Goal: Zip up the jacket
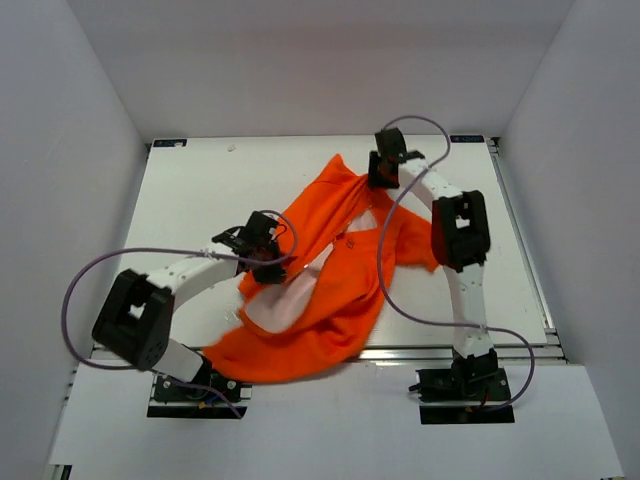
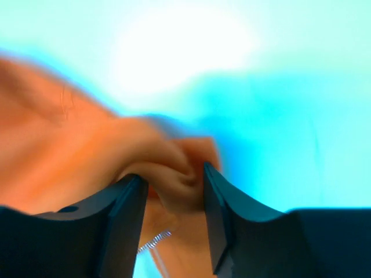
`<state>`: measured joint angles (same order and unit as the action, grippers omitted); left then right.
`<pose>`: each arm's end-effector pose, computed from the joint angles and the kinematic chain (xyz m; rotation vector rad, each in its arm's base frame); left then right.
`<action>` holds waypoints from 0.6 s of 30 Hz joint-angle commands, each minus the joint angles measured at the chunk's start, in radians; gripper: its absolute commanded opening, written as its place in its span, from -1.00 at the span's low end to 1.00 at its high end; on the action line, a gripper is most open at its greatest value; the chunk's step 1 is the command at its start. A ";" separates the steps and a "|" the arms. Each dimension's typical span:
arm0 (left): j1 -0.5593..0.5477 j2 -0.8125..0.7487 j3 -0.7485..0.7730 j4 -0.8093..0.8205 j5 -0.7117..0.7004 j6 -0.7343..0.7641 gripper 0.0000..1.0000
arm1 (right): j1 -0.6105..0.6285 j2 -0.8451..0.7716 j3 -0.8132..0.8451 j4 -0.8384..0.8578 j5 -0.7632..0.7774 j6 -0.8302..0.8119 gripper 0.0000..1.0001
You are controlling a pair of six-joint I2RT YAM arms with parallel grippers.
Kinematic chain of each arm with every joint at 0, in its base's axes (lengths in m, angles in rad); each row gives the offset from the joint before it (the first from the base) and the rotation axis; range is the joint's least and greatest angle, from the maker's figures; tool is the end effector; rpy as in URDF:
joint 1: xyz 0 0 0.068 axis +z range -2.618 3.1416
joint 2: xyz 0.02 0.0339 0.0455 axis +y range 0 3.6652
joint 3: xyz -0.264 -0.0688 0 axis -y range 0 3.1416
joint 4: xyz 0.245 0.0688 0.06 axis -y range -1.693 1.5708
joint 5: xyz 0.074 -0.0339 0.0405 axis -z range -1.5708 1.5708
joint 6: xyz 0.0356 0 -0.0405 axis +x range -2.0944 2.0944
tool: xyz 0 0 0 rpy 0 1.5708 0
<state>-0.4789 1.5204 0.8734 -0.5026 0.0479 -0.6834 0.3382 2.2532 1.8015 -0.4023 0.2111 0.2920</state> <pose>0.2505 -0.1320 0.1774 -0.2706 2.7772 -0.3833 0.4785 0.1604 0.1834 0.0397 2.3997 0.0368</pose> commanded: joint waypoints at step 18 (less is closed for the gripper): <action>-0.106 -0.040 0.453 -0.093 -0.168 0.199 0.96 | -0.027 -0.823 -0.635 -0.070 -0.346 0.051 0.79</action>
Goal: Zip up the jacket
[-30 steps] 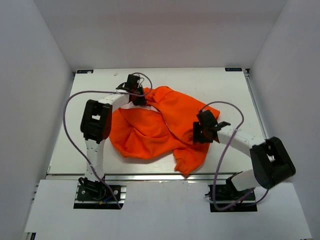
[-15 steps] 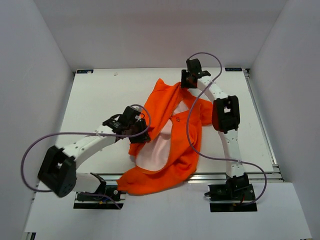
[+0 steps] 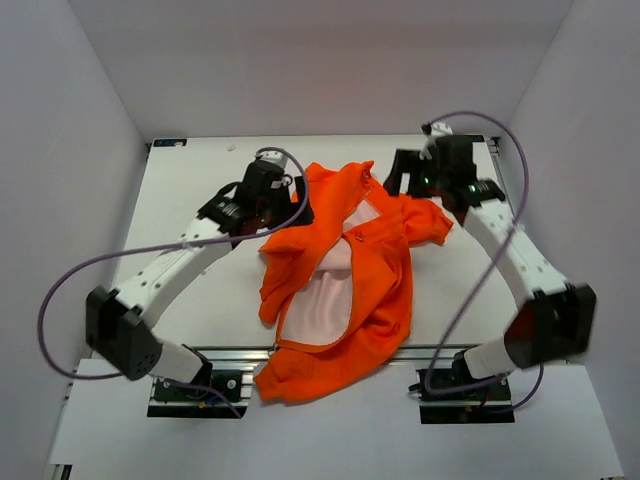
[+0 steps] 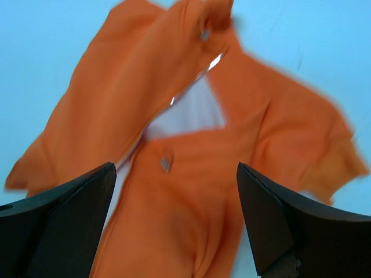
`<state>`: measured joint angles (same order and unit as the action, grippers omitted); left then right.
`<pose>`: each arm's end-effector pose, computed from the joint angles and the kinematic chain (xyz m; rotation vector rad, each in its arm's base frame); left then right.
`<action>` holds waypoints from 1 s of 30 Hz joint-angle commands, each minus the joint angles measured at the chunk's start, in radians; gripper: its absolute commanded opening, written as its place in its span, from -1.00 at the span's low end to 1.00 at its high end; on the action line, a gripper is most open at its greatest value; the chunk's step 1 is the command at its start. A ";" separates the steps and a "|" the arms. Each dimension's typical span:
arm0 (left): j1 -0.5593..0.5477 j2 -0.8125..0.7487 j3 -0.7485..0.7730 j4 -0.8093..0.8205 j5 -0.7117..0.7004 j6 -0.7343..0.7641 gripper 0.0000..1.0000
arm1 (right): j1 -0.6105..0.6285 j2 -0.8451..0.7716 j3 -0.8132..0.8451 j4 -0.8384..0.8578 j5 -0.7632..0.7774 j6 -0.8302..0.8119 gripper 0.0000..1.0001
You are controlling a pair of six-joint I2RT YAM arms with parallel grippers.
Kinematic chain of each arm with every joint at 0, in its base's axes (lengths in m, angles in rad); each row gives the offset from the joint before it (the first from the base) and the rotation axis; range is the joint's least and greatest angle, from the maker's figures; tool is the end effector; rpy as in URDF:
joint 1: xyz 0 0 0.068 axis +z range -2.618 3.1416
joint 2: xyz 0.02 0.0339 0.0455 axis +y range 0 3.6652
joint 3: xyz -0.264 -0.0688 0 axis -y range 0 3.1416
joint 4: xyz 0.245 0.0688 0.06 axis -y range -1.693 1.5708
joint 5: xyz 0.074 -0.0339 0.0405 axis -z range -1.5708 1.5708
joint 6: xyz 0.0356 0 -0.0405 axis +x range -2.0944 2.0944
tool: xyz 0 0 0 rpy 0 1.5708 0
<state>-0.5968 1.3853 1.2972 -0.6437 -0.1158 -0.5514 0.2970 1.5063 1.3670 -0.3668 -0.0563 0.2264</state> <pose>0.2521 -0.1663 0.3381 -0.0074 2.3399 -0.4527 0.3339 0.1043 0.3492 -0.1088 2.0952 0.3768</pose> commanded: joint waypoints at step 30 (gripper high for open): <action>0.163 0.515 -0.055 0.168 0.202 0.016 0.96 | -0.090 0.657 0.256 0.013 -0.074 0.084 -0.23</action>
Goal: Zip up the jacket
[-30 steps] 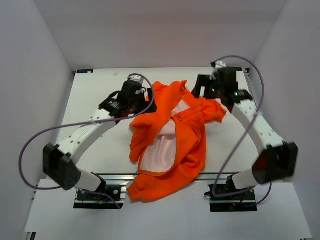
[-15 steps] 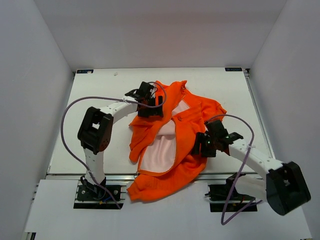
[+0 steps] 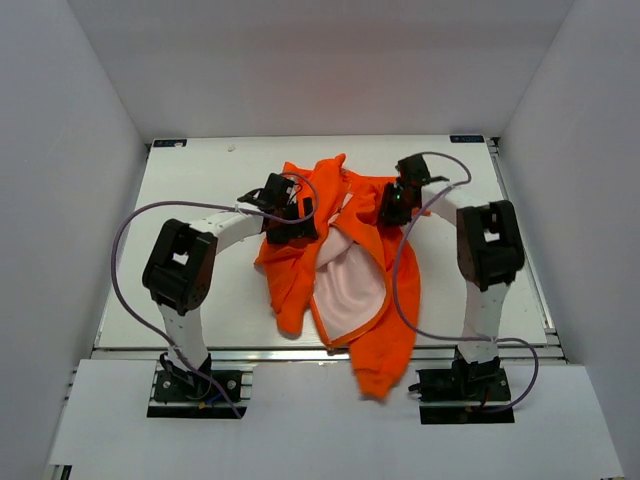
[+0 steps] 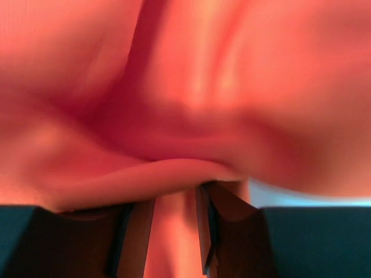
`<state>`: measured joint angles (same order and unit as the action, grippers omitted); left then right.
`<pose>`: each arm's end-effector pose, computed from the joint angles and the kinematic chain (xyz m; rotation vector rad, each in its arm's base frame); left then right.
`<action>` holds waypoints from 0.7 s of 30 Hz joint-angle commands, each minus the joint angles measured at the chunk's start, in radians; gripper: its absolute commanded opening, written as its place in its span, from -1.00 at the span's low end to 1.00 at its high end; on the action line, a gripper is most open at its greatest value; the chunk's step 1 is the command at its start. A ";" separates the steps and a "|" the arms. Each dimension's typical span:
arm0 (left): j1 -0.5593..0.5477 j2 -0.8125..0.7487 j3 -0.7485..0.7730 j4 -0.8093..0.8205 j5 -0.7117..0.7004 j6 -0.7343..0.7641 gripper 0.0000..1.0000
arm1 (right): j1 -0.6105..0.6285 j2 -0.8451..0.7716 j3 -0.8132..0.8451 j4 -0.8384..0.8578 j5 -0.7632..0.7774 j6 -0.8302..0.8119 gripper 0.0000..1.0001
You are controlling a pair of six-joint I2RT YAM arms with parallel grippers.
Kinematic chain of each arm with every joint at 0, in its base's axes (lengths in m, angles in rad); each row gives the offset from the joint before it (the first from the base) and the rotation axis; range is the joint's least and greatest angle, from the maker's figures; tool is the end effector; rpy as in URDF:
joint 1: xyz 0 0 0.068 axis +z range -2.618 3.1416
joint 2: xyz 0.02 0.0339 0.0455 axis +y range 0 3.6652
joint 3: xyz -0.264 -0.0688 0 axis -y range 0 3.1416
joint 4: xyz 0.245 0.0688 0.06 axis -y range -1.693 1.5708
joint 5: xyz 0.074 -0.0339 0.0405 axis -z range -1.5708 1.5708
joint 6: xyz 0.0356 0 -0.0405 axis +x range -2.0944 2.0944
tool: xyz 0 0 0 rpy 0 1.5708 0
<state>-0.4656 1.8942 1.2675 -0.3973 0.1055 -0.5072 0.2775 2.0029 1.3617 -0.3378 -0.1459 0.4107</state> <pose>0.3507 -0.1804 0.1753 -0.0160 2.6671 -0.4741 0.4061 0.1211 0.1641 0.1151 2.5952 0.4458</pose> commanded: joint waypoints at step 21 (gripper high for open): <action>0.127 -0.209 0.178 -0.055 0.040 0.004 0.96 | -0.136 -0.413 0.012 -0.101 -0.101 -0.084 0.79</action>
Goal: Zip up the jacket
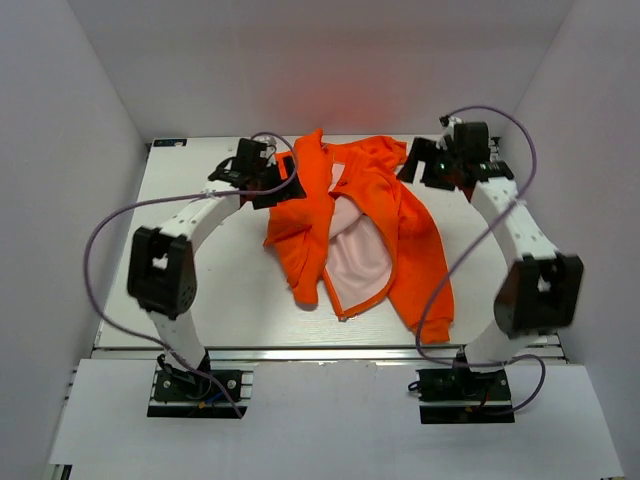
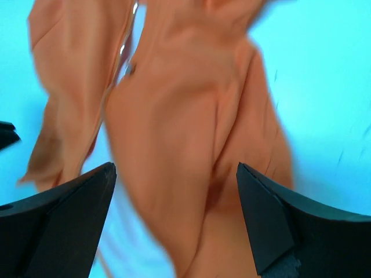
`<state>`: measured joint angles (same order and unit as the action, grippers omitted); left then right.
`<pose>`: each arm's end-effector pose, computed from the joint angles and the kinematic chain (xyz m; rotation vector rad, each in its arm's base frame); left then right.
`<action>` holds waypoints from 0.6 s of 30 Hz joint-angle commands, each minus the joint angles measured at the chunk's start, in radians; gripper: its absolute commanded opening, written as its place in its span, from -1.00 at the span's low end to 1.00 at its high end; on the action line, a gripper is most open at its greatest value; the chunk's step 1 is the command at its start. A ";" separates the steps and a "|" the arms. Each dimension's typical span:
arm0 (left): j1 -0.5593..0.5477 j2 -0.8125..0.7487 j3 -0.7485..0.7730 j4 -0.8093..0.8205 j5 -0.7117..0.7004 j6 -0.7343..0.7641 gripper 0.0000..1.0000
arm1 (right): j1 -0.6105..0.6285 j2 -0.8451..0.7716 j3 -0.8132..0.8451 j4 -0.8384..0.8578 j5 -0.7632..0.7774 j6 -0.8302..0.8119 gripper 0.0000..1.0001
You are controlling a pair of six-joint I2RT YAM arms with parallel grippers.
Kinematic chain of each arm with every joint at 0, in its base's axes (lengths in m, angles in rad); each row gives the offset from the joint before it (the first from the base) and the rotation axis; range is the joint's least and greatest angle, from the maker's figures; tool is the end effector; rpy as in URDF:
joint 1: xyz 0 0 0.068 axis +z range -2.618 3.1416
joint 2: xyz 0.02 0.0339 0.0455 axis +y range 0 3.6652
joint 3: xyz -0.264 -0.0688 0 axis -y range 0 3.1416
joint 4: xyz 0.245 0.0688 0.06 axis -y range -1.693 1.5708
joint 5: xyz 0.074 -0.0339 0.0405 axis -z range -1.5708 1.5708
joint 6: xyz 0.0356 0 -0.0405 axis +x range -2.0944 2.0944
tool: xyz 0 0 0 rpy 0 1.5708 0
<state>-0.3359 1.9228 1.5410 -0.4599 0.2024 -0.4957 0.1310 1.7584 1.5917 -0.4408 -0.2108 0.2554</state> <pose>0.4067 -0.1496 0.2445 -0.1023 2.4840 -0.6137 0.4057 0.0610 0.3293 0.0153 2.1980 0.4481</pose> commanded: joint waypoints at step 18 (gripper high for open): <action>-0.005 -0.962 -0.823 -0.069 -0.007 -0.181 0.96 | 0.375 -0.476 -1.001 0.293 0.037 0.449 0.61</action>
<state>-0.3378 1.0306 0.7101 -0.5156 0.2222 -0.6594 0.4896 1.2472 0.6147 -0.2798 -0.1734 0.6075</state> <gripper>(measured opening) 0.979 0.816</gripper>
